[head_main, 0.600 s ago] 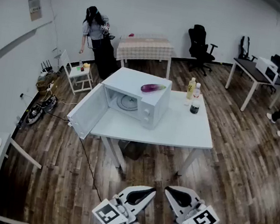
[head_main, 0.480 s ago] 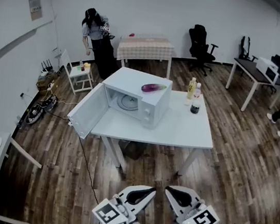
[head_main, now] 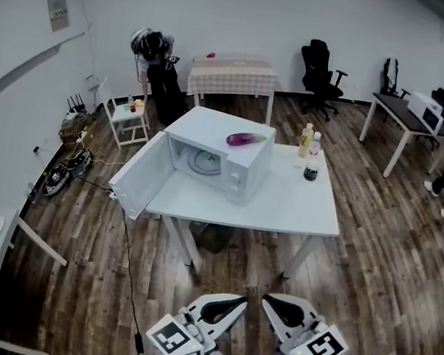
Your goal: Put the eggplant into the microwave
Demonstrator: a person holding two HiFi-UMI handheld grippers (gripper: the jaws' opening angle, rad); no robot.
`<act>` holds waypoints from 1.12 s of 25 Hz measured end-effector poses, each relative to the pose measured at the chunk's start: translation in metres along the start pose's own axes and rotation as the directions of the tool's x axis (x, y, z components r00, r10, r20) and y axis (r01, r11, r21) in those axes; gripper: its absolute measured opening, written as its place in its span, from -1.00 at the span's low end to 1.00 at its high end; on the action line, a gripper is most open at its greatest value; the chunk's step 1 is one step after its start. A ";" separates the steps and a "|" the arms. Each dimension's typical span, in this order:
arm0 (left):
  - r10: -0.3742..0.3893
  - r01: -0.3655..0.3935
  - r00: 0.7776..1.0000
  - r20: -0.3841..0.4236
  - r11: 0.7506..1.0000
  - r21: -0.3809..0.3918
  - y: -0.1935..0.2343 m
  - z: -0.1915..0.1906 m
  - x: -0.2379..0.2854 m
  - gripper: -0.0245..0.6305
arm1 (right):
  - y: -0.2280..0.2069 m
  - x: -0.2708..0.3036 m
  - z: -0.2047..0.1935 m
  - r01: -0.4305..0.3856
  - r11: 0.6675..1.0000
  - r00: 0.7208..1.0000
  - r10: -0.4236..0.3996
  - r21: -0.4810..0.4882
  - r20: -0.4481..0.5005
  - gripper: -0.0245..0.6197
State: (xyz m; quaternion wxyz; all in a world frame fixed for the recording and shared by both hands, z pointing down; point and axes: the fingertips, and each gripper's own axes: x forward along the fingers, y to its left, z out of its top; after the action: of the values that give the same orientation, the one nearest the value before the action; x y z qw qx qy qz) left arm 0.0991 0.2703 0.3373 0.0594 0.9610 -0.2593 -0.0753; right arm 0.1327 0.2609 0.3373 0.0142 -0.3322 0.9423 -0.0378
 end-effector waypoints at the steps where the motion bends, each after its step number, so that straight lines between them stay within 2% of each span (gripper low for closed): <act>1: 0.000 0.000 1.000 -0.004 1.000 -0.001 0.001 -0.001 -0.001 -0.92 | 0.001 0.001 0.000 -0.004 1.000 1.000 0.004 0.013 0.004 -0.82; 20: 0.007 -0.007 1.000 -0.002 1.000 -0.010 0.016 -0.001 0.002 -0.92 | -0.009 0.013 0.000 -0.004 0.999 1.000 0.003 0.039 0.028 -0.82; 28: 0.005 -0.005 1.000 -0.006 1.000 -0.009 0.040 0.000 0.008 -0.92 | -0.026 0.031 0.002 0.002 0.998 0.999 -0.004 0.055 0.038 -0.82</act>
State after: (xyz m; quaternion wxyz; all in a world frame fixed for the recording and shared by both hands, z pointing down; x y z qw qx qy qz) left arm 0.0865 0.2317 0.3430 0.0645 0.9603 -0.2614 -0.0735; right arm 0.1248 0.2209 0.3371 0.0410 -0.3338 0.9400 -0.0575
